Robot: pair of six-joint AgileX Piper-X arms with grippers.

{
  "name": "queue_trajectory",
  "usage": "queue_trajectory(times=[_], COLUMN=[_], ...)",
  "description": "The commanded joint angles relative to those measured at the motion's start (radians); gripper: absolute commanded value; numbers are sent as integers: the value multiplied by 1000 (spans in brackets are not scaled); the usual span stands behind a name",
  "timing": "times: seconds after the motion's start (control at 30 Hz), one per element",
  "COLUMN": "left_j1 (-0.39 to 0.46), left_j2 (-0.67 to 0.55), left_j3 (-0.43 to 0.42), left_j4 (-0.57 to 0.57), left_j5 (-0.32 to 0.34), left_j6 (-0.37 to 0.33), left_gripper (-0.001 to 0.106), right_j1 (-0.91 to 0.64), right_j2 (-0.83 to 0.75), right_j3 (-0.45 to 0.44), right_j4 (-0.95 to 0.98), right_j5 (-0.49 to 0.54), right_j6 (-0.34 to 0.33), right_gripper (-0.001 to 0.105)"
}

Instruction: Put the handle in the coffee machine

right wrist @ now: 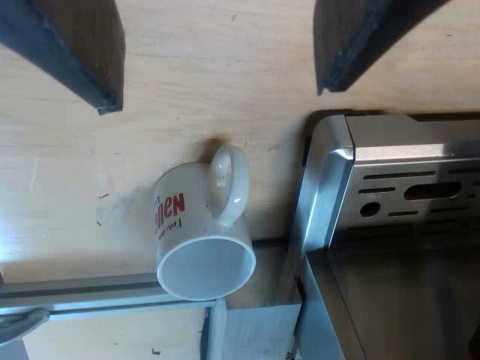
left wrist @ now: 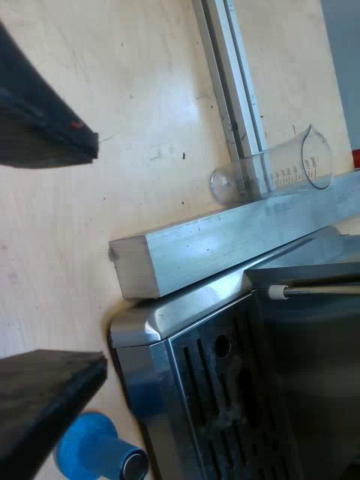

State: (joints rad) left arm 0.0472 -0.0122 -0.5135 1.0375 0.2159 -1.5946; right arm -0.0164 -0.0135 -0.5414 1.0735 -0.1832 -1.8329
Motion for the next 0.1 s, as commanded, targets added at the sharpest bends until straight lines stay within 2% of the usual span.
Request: queue_trajectory(times=[0.03, 0.1], left_j1=[-4, -4], left_j2=[-139, -139], left_j3=[-5, -5], left_j4=[-15, -15], left_j5=[-1, -1], left_j6=[-1, -1], left_gripper=[55, 55], right_j1=[-1, -1], right_j2=[-40, -40], right_j3=[-2, -2], right_j4=[-11, -11], right_j5=[-1, -1], right_j6=[-3, -3], right_gripper=[57, 57])
